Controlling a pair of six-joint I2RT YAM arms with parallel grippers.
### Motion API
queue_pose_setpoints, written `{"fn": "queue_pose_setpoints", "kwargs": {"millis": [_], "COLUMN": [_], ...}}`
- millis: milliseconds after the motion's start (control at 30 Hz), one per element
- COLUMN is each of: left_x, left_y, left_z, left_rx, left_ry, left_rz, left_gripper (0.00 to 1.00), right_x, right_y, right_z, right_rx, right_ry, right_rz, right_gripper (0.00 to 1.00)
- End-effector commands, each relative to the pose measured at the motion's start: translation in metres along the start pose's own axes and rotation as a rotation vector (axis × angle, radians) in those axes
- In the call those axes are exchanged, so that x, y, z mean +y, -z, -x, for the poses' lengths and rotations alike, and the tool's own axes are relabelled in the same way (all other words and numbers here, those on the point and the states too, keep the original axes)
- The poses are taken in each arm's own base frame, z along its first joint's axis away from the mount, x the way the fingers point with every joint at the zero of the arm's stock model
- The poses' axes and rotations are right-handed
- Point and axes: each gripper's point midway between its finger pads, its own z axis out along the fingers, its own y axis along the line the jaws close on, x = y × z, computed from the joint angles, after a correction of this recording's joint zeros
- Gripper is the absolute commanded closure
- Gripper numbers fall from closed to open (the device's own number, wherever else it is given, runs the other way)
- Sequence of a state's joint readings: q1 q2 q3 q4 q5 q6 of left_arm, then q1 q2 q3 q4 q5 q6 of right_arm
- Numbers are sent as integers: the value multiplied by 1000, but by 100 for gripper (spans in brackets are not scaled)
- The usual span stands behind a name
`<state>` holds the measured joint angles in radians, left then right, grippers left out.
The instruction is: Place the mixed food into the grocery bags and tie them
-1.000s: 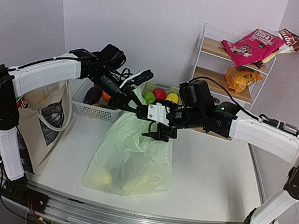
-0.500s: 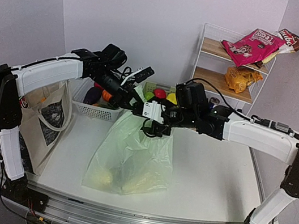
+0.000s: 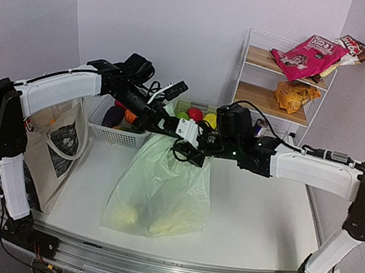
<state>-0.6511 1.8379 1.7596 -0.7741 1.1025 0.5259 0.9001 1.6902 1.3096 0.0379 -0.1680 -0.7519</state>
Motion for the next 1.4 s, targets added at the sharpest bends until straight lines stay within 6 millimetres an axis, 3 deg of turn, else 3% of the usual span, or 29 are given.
{"fn": "queue_pose_setpoints", "kwargs": {"millis": [0, 100, 233, 633, 733, 800, 933, 1100, 1233, 1300, 1367], "left_x": [14, 17, 21, 43, 43, 39, 26, -31, -79, -86, -80], "left_y": [1, 4, 14, 23, 33, 41, 52, 19, -15, -30, -40], "left_z": [-4, -1, 10, -6, 8, 25, 44, 36, 1, -18, -29], "left_rx": [24, 31, 22, 159, 139, 104, 76, 106, 151, 181, 193], "left_ry": [-9, -27, -72, -230, -298, -358, -451, -662, -765, -770, -764], "left_rz": [35, 57, 105, 336, 406, 451, 478, 416, 275, 228, 220], "left_gripper": [100, 100, 96, 32, 19, 16, 20, 38, 52, 54, 54], "right_x": [-18, -13, -1, 9, 10, 8, 10, 11, 9, 8, 10], "right_y": [24, 25, 28, 35, 33, 32, 35, 38, 38, 35, 32], "right_z": [36, 31, 20, 8, 4, 3, -7, -16, -20, -18, -16], "right_rx": [-93, -65, 21, 129, 196, 227, 315, 377, 407, 405, 407], "right_ry": [-56, -100, -209, -657, -799, -897, -1073, -1182, -1232, -1258, -1277], "right_rz": [-75, -48, 42, 122, 128, 122, 99, 55, 17, 25, 42], "right_gripper": [84, 99, 100, 100, 100, 100, 100, 100, 100, 100, 100]}}
